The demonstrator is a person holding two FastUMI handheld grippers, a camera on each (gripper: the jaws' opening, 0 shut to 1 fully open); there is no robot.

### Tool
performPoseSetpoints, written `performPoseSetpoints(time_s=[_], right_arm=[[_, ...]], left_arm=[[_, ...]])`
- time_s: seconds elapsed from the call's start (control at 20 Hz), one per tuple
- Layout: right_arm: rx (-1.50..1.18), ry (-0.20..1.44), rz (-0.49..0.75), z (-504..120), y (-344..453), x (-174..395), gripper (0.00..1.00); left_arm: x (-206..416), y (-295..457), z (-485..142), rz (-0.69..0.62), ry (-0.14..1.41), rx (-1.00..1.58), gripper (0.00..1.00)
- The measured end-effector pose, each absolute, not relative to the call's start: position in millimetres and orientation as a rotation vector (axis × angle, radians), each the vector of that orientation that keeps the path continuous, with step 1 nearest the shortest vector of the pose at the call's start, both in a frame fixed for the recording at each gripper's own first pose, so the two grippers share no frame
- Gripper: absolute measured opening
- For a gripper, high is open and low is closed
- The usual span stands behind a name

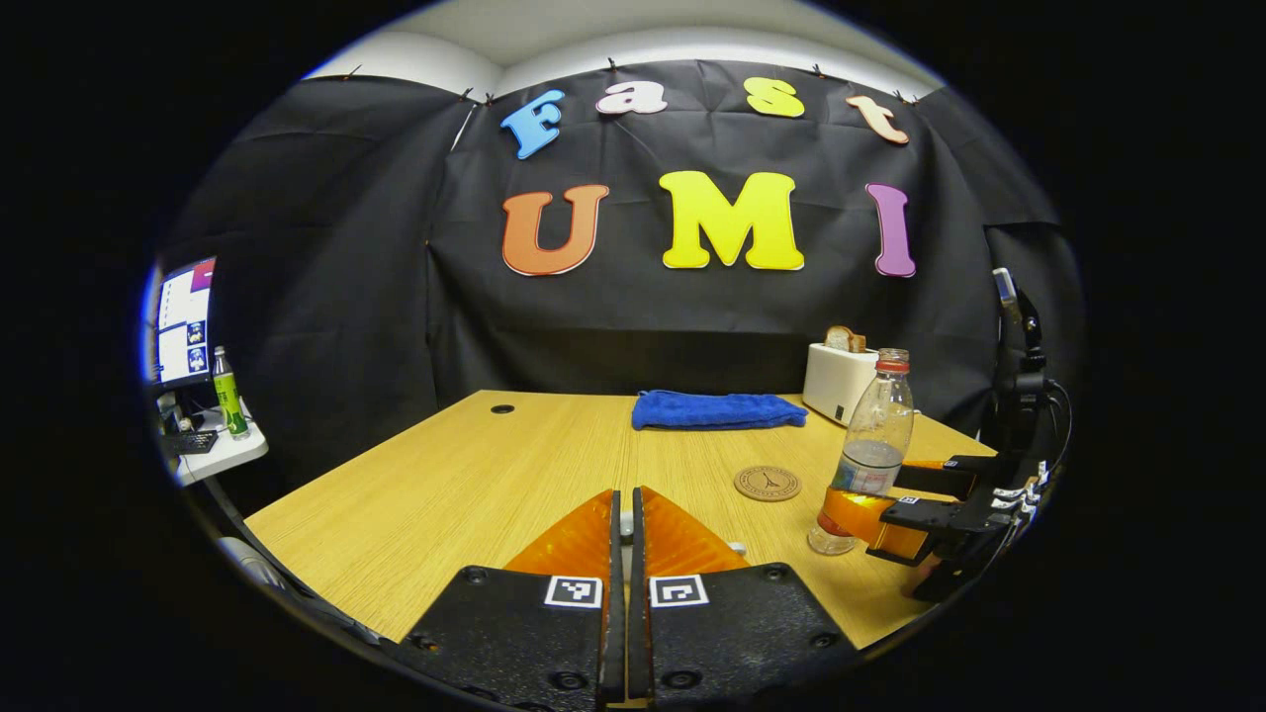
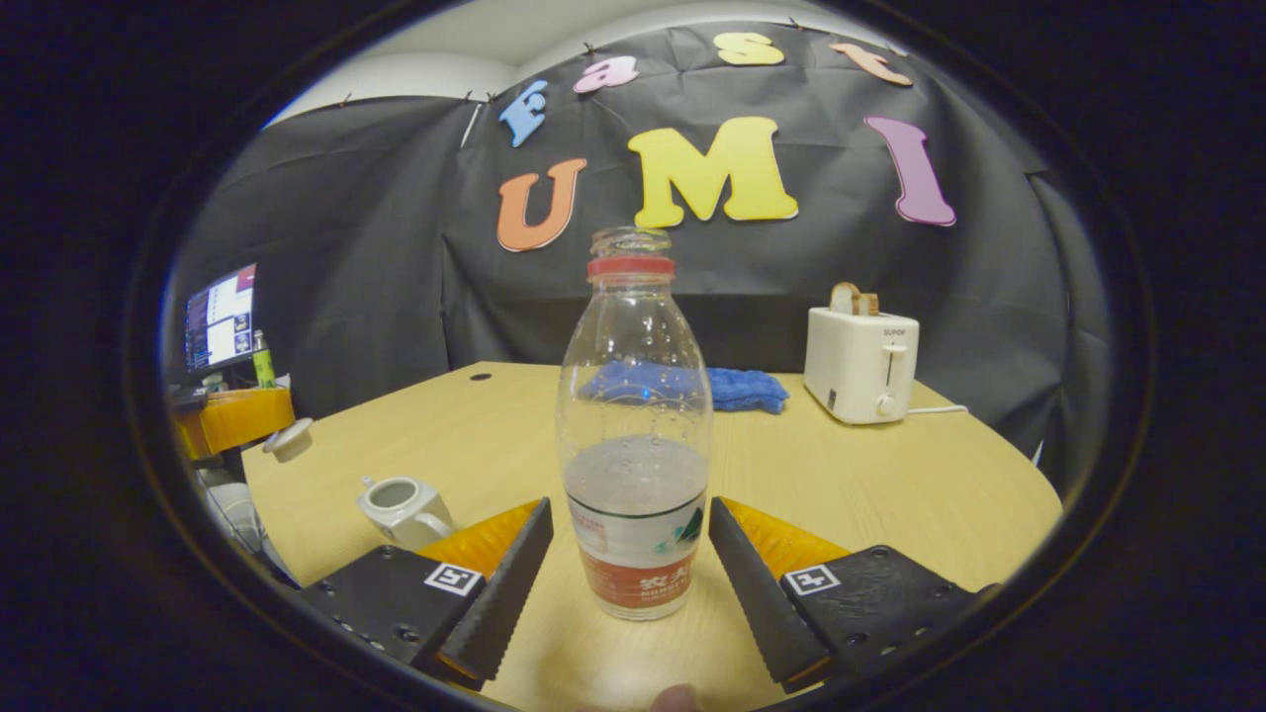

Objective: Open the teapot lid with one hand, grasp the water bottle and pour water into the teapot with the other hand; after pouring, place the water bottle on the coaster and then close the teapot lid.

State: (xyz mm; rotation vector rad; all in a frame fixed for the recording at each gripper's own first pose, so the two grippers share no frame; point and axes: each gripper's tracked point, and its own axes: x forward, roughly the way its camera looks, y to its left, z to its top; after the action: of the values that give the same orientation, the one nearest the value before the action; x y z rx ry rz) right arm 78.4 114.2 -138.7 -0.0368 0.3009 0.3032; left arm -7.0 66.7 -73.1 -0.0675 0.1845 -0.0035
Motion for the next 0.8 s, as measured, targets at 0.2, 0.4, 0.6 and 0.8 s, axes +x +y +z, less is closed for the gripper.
performPoseSetpoints(time_s=[0.2,0.4,0.6,0.8], right_arm=[[-0.045,0.289,0.275,-131.6,112.9,84.2,0.75],[-0.230,0.213,0.269,-114.1,121.5,83.2,0.72],[-0.492,0.148,0.305,-107.3,140.1,83.9,0.71],[-0.710,0.132,0.321,-114.2,147.8,91.7,0.71]], left_arm=[[-6.3,73.6,-70.8,0.002,0.173,-0.074,0.04],[-5.0,87.5,-67.4,0.039,0.168,-0.074,0.04],[-9.0,91.0,-61.6,0.047,0.157,-0.068,0.04],[-13.1,96.0,-54.7,0.031,0.151,-0.085,0.04]])
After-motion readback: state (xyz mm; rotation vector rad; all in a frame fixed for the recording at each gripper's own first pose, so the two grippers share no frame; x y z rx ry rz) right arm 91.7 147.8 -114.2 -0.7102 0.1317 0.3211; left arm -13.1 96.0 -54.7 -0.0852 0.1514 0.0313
